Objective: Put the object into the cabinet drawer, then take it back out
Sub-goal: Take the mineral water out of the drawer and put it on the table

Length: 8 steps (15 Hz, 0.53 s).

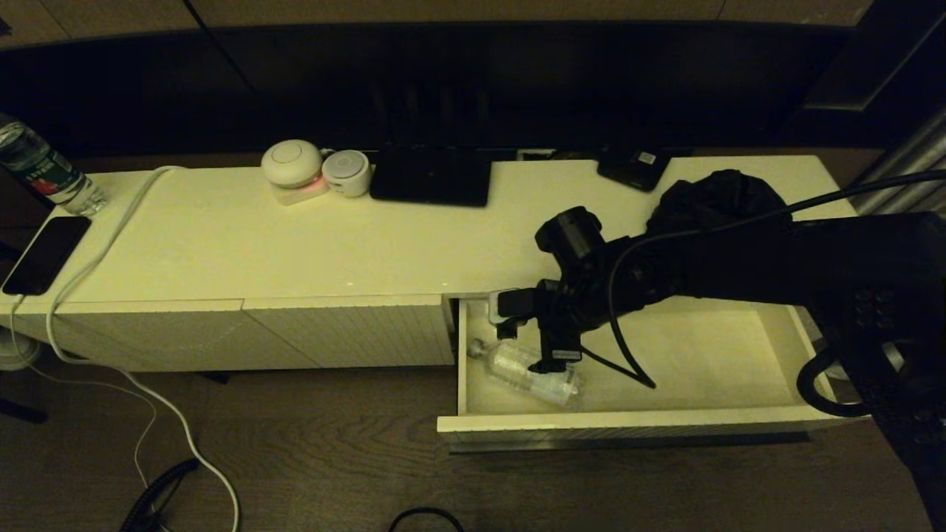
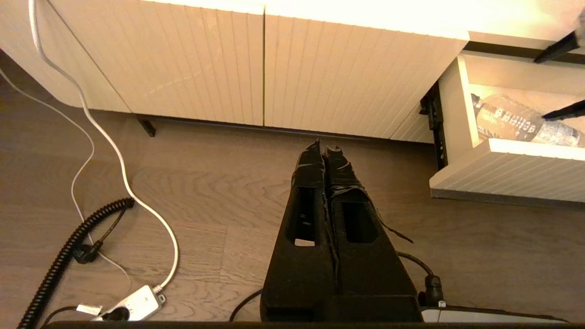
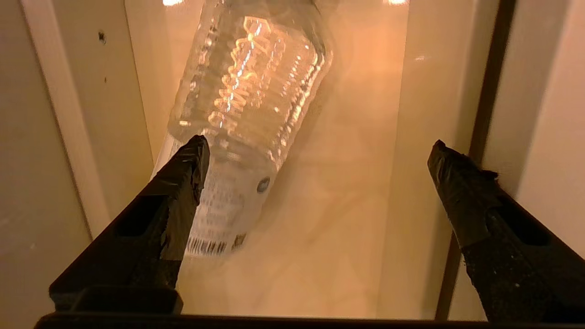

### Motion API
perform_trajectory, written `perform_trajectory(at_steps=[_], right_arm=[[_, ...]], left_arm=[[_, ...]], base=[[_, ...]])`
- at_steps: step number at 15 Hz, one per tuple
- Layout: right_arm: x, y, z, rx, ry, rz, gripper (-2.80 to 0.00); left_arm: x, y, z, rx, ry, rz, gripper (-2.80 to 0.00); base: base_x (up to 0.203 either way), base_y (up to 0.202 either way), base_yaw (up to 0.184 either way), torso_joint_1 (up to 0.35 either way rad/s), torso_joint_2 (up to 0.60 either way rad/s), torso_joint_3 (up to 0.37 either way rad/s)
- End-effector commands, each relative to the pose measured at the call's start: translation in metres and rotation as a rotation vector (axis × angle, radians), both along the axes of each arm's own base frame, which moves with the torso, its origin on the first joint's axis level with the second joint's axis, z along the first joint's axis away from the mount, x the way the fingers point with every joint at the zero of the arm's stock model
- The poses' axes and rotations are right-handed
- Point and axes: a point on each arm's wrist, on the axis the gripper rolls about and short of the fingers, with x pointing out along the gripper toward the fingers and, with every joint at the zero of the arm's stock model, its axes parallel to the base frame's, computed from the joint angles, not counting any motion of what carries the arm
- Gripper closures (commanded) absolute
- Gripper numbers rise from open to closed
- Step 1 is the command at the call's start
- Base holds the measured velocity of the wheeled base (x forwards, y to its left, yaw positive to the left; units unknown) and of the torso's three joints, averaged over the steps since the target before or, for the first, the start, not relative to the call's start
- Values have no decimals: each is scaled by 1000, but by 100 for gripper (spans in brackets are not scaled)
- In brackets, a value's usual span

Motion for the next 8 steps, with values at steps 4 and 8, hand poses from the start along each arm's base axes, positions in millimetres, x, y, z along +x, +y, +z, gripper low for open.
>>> perform_trajectory(at_steps=[4,8], right_arm=[[-5,3,-2,-11,28,7,-280],[-7,5,-11,-31,72,6,-280]], left_arm=[[0,0,0,-1,-3,1,0],[0,0,0,-1,-2,1,0]], base=[[0,0,0,0,0,0],[0,0,0,0,0,0]])
